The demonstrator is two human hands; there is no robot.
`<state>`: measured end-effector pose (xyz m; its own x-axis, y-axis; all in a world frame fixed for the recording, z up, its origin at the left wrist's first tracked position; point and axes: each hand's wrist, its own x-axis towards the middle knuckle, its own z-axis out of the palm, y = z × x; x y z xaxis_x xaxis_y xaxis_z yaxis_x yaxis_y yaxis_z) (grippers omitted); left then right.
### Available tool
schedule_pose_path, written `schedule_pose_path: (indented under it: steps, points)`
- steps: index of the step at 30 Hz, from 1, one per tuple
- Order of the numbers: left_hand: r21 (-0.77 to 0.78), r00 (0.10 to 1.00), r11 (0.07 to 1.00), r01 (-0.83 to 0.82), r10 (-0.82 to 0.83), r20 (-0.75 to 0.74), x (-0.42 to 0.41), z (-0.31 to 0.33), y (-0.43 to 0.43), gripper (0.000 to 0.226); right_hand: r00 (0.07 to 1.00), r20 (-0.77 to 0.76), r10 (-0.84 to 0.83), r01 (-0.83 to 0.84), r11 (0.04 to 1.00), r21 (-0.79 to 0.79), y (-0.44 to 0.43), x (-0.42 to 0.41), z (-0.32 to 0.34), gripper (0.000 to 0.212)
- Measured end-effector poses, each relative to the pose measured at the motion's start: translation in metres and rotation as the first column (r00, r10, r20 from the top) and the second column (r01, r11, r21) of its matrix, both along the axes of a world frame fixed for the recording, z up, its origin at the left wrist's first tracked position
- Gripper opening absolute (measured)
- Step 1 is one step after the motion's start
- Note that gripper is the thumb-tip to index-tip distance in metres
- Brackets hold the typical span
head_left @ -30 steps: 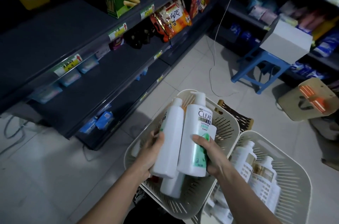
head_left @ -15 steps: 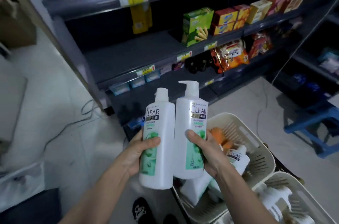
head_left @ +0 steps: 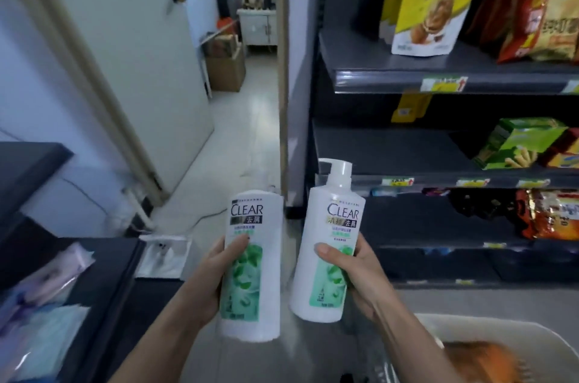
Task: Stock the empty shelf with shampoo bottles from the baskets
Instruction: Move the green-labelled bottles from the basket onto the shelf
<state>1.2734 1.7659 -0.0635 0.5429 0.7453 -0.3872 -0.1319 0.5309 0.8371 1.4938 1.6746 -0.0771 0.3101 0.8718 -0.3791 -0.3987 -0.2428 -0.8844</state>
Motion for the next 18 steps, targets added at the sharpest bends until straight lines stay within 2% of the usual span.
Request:
schedule_pose_path:
  steps: [4,7,9,16,18]
  points:
    - [0.096,0.978,0.974,-0.207,0.207,0.002,-0.058,0.015,0.026,0.057,0.99,0.066,0.122,-0.124,0.992,0.026,0.052,-0.041,0.012,0.069]
    - [0.172,0.946,0.932,-0.32,0.325,-0.005,-0.1,0.027,0.045,0.089,0.97,0.129,0.208,-0.216,0.975,0.053,0.088,-0.074,0.022,0.079]
    - [0.217,0.921,0.901,-0.376,0.388,-0.015,-0.127,0.034,0.056,0.1,0.953,0.168,0.254,-0.268,0.961,0.069,0.112,-0.096,0.027,0.079]
    - [0.358,0.824,0.764,-0.537,0.565,0.032,-0.206,0.062,0.078,0.095,0.886,0.252,0.39,-0.428,0.896,0.117,0.184,-0.173,0.045,0.066]
    - [0.395,0.793,0.719,-0.572,0.608,0.039,-0.224,0.07,0.083,0.079,0.859,0.272,0.433,-0.48,0.866,0.137,0.203,-0.191,0.051,0.07]
